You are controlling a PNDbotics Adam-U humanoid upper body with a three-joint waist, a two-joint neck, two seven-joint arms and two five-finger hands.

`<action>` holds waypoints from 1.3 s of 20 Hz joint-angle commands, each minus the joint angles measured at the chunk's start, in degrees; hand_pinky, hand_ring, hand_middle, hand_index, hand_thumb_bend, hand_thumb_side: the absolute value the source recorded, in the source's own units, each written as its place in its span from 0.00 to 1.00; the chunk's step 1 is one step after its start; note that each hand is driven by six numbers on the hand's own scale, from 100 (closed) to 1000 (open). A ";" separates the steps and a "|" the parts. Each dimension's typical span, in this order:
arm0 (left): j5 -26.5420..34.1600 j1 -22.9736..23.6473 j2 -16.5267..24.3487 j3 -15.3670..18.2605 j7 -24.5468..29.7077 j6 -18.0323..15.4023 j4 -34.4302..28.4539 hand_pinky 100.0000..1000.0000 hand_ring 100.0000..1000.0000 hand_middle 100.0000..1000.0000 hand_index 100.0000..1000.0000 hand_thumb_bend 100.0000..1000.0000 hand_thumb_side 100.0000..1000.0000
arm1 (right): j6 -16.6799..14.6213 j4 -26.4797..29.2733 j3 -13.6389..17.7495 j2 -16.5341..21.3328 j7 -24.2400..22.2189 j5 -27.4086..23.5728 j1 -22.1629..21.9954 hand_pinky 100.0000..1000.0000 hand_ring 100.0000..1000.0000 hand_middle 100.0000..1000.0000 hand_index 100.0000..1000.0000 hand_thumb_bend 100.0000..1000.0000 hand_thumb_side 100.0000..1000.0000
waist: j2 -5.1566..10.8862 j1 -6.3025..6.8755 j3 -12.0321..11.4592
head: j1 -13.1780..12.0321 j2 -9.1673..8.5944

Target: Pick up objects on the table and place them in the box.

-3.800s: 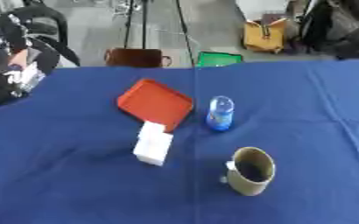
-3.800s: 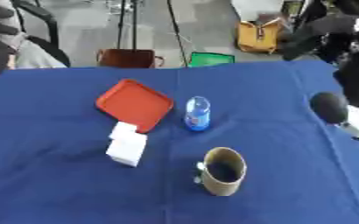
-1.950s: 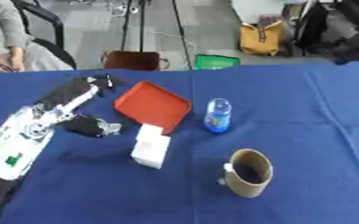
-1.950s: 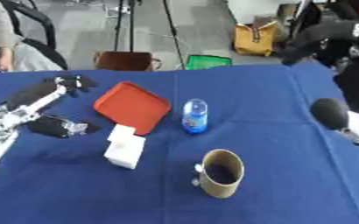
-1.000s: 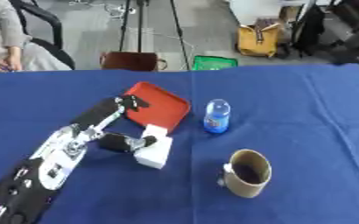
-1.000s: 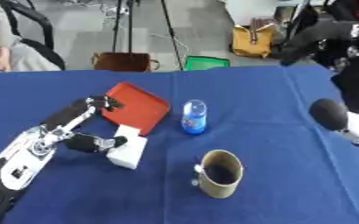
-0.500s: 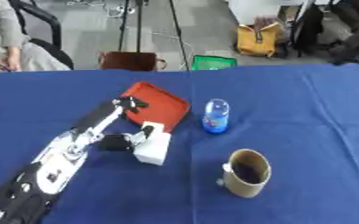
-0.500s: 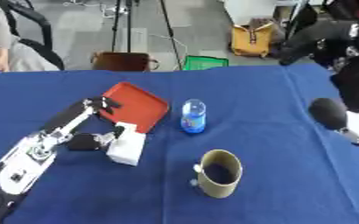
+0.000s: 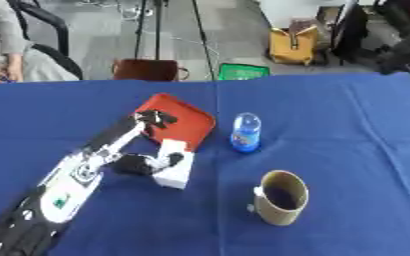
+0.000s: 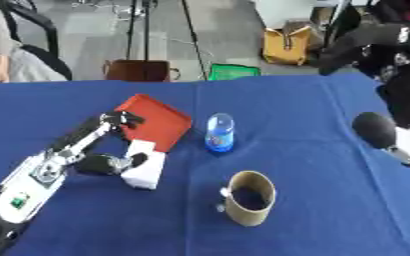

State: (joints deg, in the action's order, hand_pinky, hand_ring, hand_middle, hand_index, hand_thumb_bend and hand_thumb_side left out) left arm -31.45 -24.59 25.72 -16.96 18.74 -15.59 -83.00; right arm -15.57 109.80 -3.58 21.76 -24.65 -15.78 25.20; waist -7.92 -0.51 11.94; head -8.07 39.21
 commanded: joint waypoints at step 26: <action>7.46 -2.69 -3.00 1.25 -13.16 0.54 9.99 0.41 0.52 0.54 0.61 0.00 0.49 | -0.20 0.81 0.14 0.30 -0.16 -0.28 0.64 0.75 0.61 0.66 0.77 0.54 0.34 | 0.71 -0.36 0.04 | 0.30 -0.33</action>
State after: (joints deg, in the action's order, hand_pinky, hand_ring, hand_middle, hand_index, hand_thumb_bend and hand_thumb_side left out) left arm -26.14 -26.09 22.41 -15.74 4.99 -14.71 -72.80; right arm -15.61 109.80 -3.60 21.35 -24.70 -15.80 25.18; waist -7.82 -0.82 11.94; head -7.86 39.19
